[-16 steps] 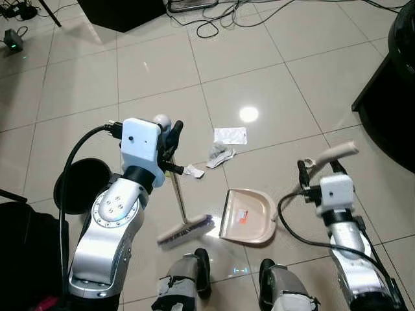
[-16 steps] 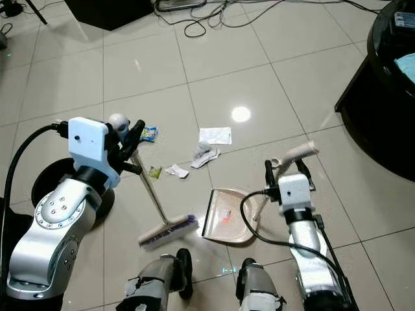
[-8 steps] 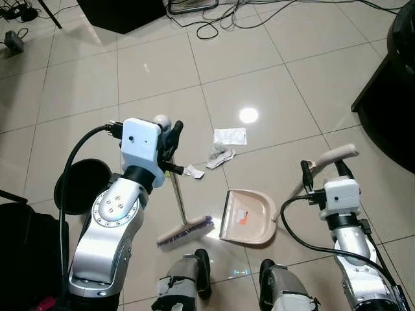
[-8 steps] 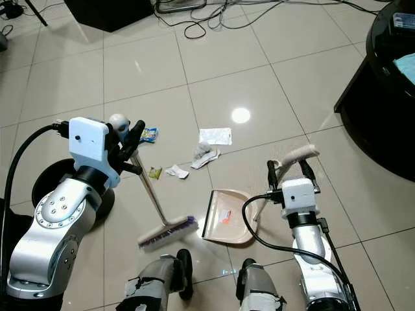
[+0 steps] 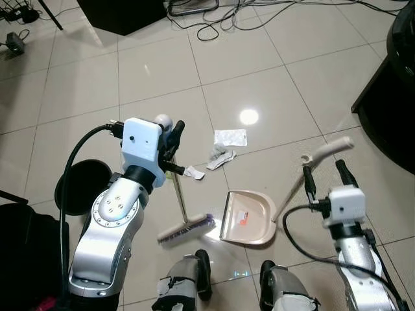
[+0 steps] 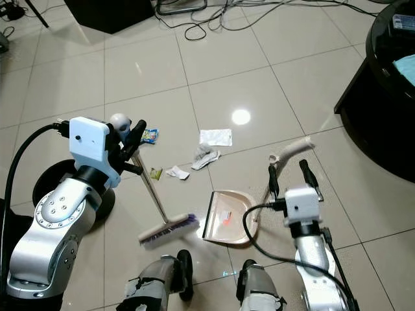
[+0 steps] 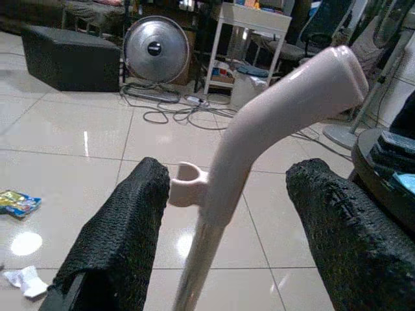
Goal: Sweep floor
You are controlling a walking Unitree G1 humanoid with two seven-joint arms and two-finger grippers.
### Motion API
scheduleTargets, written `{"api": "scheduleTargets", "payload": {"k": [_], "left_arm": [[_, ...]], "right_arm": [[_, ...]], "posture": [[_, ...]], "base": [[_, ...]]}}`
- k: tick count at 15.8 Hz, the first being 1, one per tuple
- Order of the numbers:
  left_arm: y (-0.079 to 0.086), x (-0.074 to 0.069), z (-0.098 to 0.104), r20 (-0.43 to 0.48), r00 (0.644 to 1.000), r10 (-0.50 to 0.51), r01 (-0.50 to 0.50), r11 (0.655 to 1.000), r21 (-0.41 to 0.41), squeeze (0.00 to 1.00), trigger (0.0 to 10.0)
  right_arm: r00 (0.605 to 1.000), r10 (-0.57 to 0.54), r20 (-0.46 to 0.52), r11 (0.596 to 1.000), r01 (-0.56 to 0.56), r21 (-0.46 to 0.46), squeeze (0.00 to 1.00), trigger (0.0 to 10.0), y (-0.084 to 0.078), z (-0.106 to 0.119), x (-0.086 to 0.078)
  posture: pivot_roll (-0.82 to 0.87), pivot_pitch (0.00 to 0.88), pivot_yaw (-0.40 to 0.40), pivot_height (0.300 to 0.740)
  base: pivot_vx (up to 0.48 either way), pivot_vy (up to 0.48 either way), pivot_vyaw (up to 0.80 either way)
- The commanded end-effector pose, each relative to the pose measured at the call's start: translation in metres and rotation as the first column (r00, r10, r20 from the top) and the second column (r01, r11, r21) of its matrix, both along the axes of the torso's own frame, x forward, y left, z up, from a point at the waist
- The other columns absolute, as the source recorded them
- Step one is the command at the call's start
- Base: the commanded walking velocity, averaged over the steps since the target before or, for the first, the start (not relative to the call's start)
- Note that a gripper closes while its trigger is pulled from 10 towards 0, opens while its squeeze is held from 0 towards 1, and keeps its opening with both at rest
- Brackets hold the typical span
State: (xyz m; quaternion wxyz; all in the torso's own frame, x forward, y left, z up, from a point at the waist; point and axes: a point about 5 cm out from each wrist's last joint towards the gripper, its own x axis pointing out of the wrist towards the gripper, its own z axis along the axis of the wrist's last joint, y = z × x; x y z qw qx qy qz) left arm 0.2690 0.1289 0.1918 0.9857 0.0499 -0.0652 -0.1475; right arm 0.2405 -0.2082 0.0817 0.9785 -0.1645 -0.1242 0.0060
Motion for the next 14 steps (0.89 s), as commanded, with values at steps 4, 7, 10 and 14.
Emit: {"api": "scheduleTargets", "payload": {"k": [4,7,10,14], "left_arm": [[0.009,0.001,0.000,0.024,0.999,0.033,-0.034,0.999,0.022,0.00,10.0],[0.025,0.009,0.006,0.061,0.995,0.078,-0.081,0.995,0.060,0.00,10.0],[0.045,0.017,0.026,0.109,0.991,0.082,-0.094,0.989,0.114,0.00,10.0],[0.039,0.023,0.043,0.095,0.994,-0.053,0.038,0.986,0.162,0.00,10.0]], "right_arm": [[0.996,0.089,-0.005,0.995,-0.088,0.040,0.00,10.0,0.024,0.005,-0.025],[0.977,0.213,0.002,0.975,-0.213,0.058,0.00,10.0,0.046,0.024,-0.037],[0.940,0.340,0.017,0.940,-0.340,0.041,0.00,10.0,0.065,0.058,-0.008],[0.885,0.465,0.013,0.882,-0.465,0.072,1.00,10.0,0.080,0.087,0.037]], "posture": [[0.10,0.189,0.117,0.740],[0.07,0.148,0.093,0.740],[0.03,0.085,0.078,0.740],[0.03,0.047,0.048,0.740]], "base": [[0.000,0.000,0.00],[0.000,0.000,0.00],[0.000,0.000,0.00],[0.000,0.000,0.00]]}}
